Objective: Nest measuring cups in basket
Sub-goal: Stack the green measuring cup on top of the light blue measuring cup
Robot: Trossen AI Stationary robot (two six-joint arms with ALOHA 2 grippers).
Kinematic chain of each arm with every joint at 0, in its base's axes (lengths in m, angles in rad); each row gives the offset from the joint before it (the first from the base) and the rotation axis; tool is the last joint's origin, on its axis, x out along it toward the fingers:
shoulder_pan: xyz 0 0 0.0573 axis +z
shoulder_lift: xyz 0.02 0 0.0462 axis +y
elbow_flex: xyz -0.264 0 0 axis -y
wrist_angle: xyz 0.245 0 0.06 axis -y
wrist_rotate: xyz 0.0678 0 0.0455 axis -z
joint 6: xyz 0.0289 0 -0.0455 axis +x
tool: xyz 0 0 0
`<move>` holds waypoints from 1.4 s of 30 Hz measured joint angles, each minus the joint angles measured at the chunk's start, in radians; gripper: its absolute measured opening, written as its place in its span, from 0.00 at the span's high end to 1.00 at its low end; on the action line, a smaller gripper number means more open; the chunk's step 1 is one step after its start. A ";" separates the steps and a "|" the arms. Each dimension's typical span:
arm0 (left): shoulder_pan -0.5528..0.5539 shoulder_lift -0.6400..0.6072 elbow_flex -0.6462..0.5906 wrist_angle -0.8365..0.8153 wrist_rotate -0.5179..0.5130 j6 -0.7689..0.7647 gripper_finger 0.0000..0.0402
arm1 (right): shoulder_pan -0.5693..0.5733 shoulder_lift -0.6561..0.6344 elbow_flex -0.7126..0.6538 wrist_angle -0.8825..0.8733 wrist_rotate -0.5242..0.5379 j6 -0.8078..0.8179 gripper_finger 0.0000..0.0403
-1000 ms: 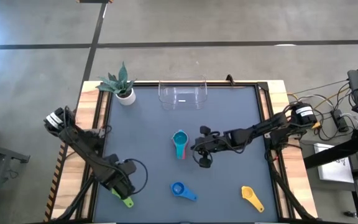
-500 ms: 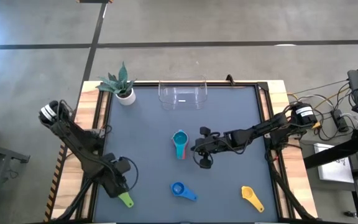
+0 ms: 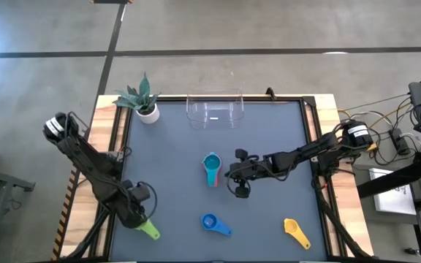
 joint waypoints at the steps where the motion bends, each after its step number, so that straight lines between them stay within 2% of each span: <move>1: 0.000 0.009 0.000 0.001 0.008 0.008 0.57 | 0.000 0.000 -0.001 -0.001 0.000 -0.001 0.97; 10: 0.000 0.047 0.083 -0.081 0.010 0.062 0.56 | 0.000 0.000 -0.008 0.001 0.000 -0.004 0.97; 17: 0.000 0.052 0.148 -0.090 -0.003 0.059 0.56 | 0.000 0.000 -0.008 0.001 0.000 -0.009 0.97; 24: 0.000 0.119 0.207 -0.085 -0.019 0.075 0.56 | 0.000 0.000 -0.009 0.000 0.000 -0.009 0.97; 36: -0.003 0.214 0.199 -0.016 0.088 0.094 0.56 | 0.000 0.000 -0.012 0.000 0.000 -0.008 0.97; 39: -0.003 0.214 0.195 -0.004 0.095 0.103 0.58 | 0.000 0.000 -0.012 0.001 0.000 -0.008 0.97; 42: -0.003 0.212 0.192 0.000 0.095 0.113 0.67 | 0.000 0.000 -0.013 0.002 0.000 -0.007 0.97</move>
